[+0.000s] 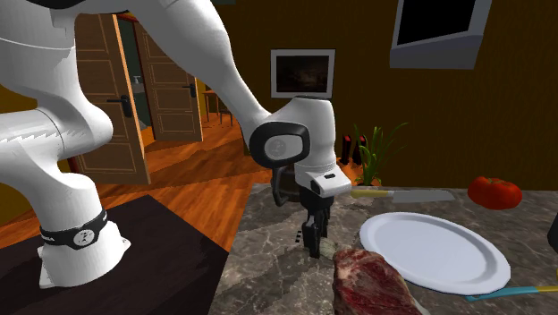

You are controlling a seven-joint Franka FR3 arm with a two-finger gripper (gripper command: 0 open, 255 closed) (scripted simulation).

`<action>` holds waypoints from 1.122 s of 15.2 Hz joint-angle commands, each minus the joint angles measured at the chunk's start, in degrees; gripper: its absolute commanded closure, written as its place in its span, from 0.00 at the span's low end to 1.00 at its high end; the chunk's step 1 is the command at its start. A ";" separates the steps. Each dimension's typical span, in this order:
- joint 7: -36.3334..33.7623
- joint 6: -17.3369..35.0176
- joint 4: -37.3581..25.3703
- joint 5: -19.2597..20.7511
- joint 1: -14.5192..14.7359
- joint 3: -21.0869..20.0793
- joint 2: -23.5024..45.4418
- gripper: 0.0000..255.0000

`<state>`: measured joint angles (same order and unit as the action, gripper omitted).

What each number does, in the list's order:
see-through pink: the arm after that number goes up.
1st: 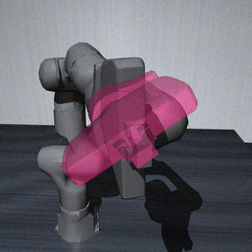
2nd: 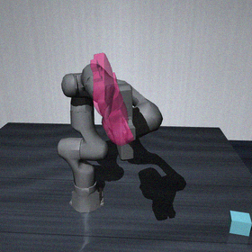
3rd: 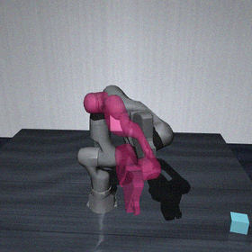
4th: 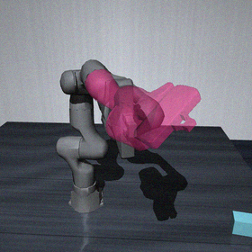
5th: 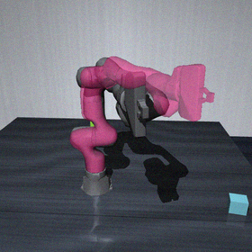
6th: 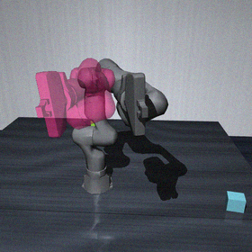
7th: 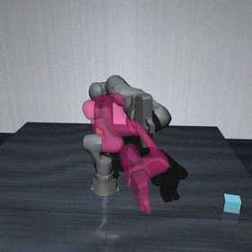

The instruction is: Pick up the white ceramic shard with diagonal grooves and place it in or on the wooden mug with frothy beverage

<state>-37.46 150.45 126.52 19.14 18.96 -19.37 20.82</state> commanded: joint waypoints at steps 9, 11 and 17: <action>0.40 -0.58 0.05 -0.52 -0.25 -0.33 -0.65 1.00; 1.19 -1.76 0.08 -1.56 -0.72 -0.97 -1.96 1.00; 3.53 -5.44 -0.14 -4.67 -1.88 -2.60 -5.75 1.00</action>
<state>-34.31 145.58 126.31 15.00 17.27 -21.71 15.75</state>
